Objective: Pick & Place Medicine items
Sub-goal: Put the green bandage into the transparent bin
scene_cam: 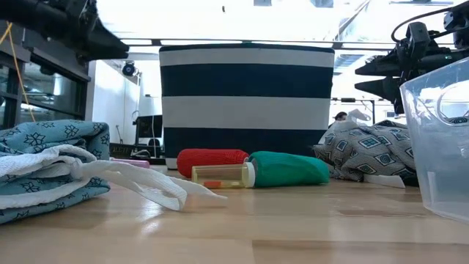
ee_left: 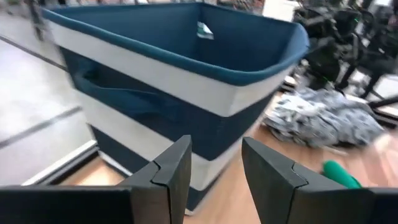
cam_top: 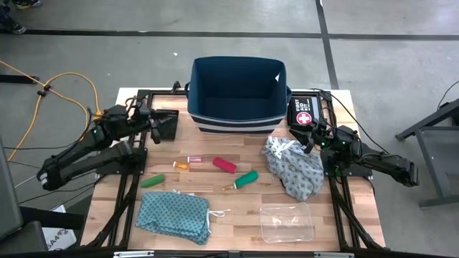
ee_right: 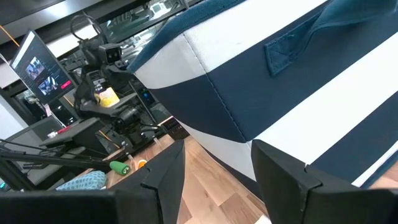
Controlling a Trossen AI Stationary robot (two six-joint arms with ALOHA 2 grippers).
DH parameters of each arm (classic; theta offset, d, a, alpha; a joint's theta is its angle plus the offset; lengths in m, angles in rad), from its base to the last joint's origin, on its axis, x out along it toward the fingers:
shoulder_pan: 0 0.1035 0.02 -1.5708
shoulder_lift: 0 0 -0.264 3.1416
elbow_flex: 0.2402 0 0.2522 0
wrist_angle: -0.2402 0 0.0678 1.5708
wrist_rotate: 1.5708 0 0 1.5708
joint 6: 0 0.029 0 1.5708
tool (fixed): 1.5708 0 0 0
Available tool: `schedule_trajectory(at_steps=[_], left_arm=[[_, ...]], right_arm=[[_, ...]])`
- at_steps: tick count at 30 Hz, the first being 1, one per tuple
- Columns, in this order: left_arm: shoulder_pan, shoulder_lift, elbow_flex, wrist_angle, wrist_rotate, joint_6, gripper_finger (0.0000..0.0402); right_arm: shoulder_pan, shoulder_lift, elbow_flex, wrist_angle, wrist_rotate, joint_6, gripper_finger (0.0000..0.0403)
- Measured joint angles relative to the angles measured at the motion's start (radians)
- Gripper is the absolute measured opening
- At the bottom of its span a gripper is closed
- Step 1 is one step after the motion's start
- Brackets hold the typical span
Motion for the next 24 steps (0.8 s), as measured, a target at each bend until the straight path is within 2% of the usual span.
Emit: schedule_trajectory(at_steps=[4,10,18,24], left_arm=[[-0.089,0.081,0.05,-0.004,0.003,0.006,0.0136],[-0.226,0.135,0.115,-0.004,-0.003,0.018,0.0136],[-0.422,0.174,0.202,-0.13,-0.186,-0.023,0.0136],[-0.549,0.227,0.255,-0.222,-0.238,-0.128,0.0136]], right_arm=[[0.0,0.0,0.0,0.0,0.0,0.0,0.0173],[0.0,0.0,0.0,0.0,0.0,0.0,0.0173],[0.0,0.0,0.0,0.0,0.0,0.0,0.0173],[0.0,0.0,0.0,0.0,0.0,0.0,0.0173]])
